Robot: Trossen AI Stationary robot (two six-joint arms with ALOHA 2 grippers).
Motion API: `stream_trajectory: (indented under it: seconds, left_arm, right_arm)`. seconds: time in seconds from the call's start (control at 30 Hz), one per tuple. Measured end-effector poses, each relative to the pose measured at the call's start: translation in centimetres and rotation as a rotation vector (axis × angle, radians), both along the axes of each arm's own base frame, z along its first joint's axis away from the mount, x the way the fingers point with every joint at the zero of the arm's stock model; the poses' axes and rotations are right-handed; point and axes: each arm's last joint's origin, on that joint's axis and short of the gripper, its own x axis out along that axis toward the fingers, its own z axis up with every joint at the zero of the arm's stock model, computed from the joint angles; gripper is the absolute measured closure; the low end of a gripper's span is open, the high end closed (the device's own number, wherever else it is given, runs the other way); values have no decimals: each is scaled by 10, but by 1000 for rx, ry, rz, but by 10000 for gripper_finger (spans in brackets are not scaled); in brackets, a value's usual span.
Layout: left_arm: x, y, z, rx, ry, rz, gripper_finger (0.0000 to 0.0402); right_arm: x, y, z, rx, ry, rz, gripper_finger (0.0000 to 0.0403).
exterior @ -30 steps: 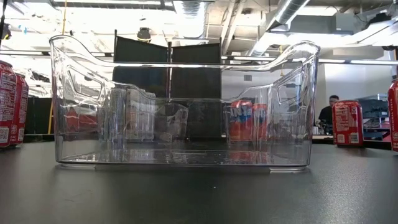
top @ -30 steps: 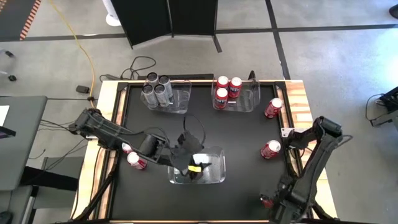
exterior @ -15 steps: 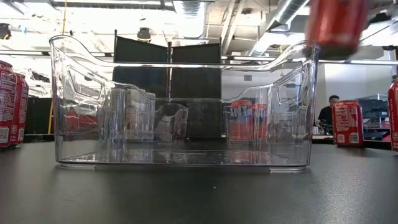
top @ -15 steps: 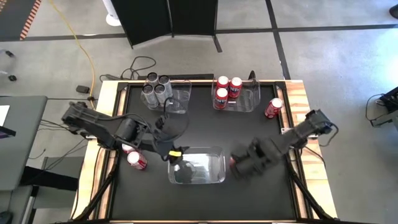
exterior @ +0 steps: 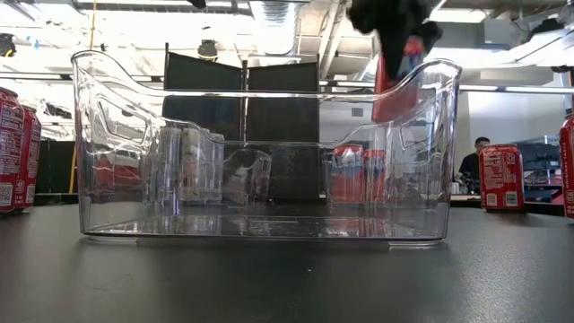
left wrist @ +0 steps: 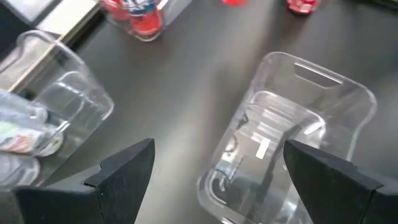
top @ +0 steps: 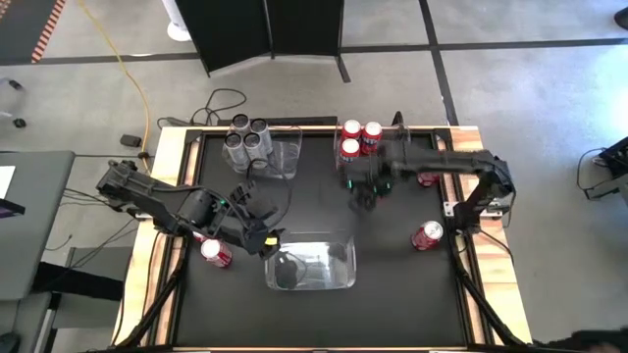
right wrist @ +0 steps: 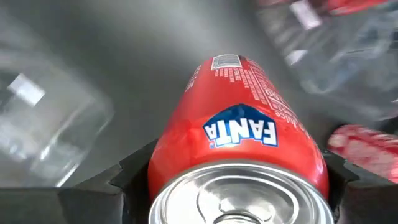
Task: Sort soda cans
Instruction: Put the red soda can into the top right transparent bin
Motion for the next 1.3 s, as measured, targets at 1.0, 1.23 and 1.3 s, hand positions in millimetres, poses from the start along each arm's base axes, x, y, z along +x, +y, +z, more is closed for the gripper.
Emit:
stream_trajectory:
  seconds: [1.0,1.23,1.3]
  left_arm:
    - [10,50,-1,25,1,231,50]
    - [7,48,-2,4,5,262,50]
    - [5,46,-3,-7,11,275,50]
  right_arm:
    - [-25,-173,-68,9,-26,-117,101]
    - [-13,-180,-101,48,43,-88,101]
    - [-10,-182,-107,58,44,-64,101]
